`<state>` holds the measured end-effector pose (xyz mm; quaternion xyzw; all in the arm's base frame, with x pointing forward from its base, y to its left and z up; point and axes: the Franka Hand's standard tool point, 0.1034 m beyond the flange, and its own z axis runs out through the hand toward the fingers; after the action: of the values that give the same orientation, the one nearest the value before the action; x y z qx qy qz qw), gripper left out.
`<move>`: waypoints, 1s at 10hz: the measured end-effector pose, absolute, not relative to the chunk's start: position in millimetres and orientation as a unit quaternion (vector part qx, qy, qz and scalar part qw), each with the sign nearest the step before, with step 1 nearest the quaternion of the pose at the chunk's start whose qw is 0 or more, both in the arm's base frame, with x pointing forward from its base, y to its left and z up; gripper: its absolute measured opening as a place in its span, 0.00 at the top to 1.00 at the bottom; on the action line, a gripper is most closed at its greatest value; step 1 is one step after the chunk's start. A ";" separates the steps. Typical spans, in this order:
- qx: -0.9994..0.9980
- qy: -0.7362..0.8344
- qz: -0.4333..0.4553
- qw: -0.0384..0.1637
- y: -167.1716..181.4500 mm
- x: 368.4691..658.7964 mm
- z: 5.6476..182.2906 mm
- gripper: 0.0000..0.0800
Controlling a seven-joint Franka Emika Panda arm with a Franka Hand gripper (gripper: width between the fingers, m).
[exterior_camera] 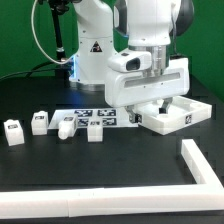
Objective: Assemble one leg
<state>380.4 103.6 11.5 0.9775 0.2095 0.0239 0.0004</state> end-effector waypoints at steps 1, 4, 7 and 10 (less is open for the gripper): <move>0.977 0.211 0.019 0.001 103.7 377.0 8.1 0.19; 0.977 0.211 0.019 0.001 103.9 376.4 7.9 0.36; 0.977 0.211 0.019 0.001 103.7 376.4 7.8 0.72; 0.978 0.207 0.018 0.001 100.9 378.1 9.4 0.93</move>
Offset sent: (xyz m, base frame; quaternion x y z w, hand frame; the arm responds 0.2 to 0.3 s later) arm 0.0000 0.0000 0.0000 0.0000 0.0000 0.0000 1.0000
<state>378.1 100.9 9.4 0.9783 0.2066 0.0183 0.0007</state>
